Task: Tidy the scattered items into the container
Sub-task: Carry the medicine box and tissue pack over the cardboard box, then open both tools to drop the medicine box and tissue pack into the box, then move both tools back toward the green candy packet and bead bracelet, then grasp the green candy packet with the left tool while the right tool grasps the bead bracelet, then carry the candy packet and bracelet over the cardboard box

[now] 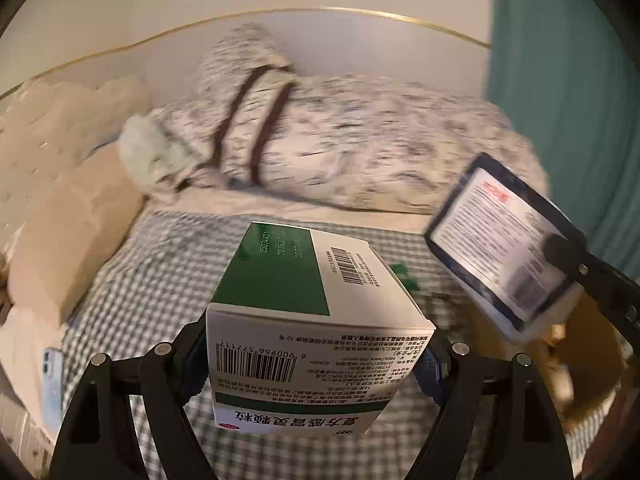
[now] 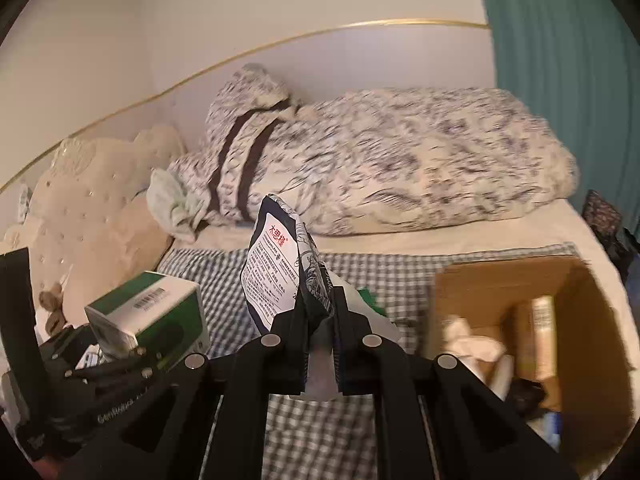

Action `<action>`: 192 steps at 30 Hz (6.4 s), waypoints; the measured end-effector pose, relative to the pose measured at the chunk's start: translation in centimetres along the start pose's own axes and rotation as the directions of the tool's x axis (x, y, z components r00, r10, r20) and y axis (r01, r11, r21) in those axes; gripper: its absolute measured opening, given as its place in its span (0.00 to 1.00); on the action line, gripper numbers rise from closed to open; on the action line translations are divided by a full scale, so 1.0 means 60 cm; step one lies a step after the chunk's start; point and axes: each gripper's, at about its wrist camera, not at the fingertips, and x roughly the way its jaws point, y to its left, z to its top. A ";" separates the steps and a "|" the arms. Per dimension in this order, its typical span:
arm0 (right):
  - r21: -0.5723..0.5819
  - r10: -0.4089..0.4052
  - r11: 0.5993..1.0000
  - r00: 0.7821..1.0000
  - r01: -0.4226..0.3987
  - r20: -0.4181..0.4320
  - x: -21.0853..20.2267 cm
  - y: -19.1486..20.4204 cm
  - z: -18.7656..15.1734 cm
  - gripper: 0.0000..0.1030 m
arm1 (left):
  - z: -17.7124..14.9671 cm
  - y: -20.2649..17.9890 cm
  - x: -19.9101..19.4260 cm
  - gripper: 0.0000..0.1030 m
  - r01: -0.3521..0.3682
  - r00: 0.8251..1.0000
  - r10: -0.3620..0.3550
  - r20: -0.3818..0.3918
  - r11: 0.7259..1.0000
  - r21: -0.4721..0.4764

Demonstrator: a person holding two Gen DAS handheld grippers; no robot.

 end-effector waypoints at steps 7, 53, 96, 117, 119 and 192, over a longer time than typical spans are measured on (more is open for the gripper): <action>0.066 -0.120 0.991 0.992 0.117 0.032 -0.074 -0.109 -0.010 0.09 | -0.004 -0.142 -0.022 0.81 0.127 0.992 -0.128 -0.001 0.984 0.121; 0.254 -0.380 0.895 0.925 0.367 0.005 -0.141 -0.357 -0.075 0.68 | -0.034 -0.380 -0.040 1.00 0.276 0.951 -0.310 0.014 0.864 0.420; -0.037 -0.168 0.985 0.986 0.168 -0.008 0.110 0.021 -0.136 0.68 | -0.093 0.047 0.180 1.00 -0.034 0.988 0.037 -0.152 0.999 0.021; -0.093 -0.348 0.937 0.918 0.336 -0.192 0.326 -0.048 -0.165 0.68 | -0.090 0.033 0.322 1.00 0.000 0.985 0.017 -0.169 0.995 0.102; -0.098 -0.359 0.933 0.909 0.346 -0.213 0.339 -0.060 -0.165 0.66 | -0.087 0.026 0.331 1.00 0.013 0.985 0.006 -0.170 0.994 0.109; -0.009 -0.043 0.999 0.986 0.042 -0.158 0.043 -0.088 -0.095 0.11 | -0.068 -0.138 0.084 0.50 0.290 0.953 -0.268 -0.140 0.939 0.184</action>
